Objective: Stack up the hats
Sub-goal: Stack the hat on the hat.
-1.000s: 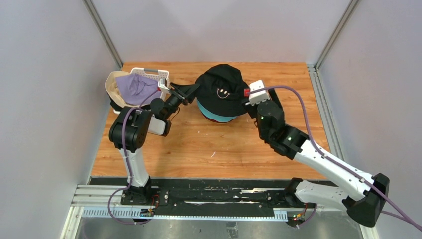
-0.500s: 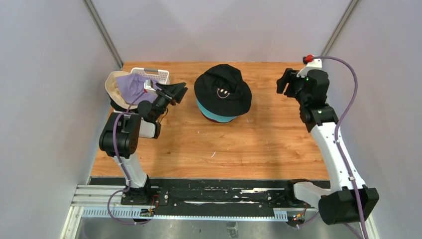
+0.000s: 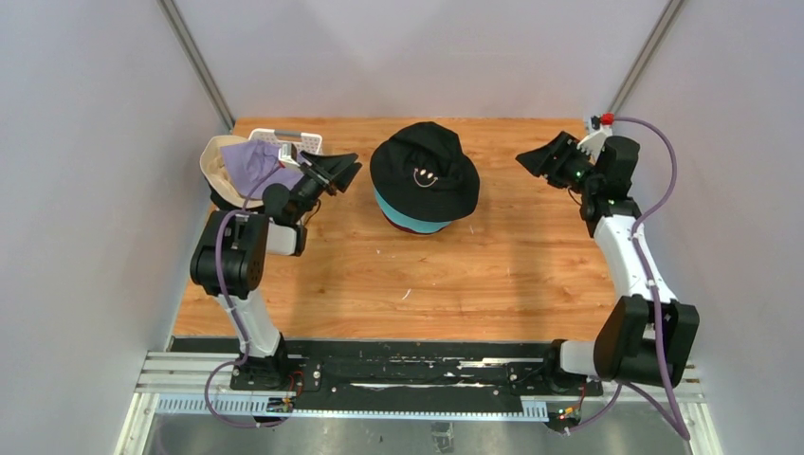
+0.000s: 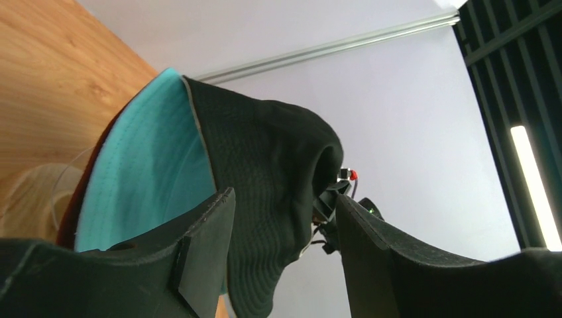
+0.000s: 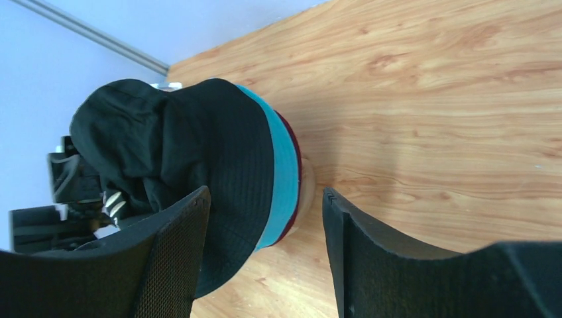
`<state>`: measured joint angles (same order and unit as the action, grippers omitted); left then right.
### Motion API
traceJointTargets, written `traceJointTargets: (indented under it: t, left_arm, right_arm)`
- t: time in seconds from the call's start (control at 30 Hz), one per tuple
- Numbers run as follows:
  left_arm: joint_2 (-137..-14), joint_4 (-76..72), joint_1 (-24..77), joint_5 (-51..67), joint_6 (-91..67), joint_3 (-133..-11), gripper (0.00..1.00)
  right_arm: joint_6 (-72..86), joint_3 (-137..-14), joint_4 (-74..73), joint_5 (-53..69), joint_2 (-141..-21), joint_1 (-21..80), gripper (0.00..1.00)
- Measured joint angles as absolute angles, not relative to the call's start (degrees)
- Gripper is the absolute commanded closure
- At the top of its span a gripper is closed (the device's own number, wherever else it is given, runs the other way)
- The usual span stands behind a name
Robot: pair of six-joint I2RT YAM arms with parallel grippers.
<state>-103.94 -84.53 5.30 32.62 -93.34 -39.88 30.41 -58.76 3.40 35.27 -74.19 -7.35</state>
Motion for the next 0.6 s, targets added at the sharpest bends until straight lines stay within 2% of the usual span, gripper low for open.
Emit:
traceJointTargets:
  t: [0.27,0.6]
  left_arm:
    - [-109.51,-84.31,5.30,33.17,-92.79,-40.29,0.40]
    - [-112.07,-84.16,5.41,33.23,-92.49,-43.59,0.41]
  right_arm:
    - [45.17,-53.74,21.63,47.72,-81.67,-11.31,0.43]
    - [58.54,-50.76,40.34,54.48,-89.01,-12.01,0.44]
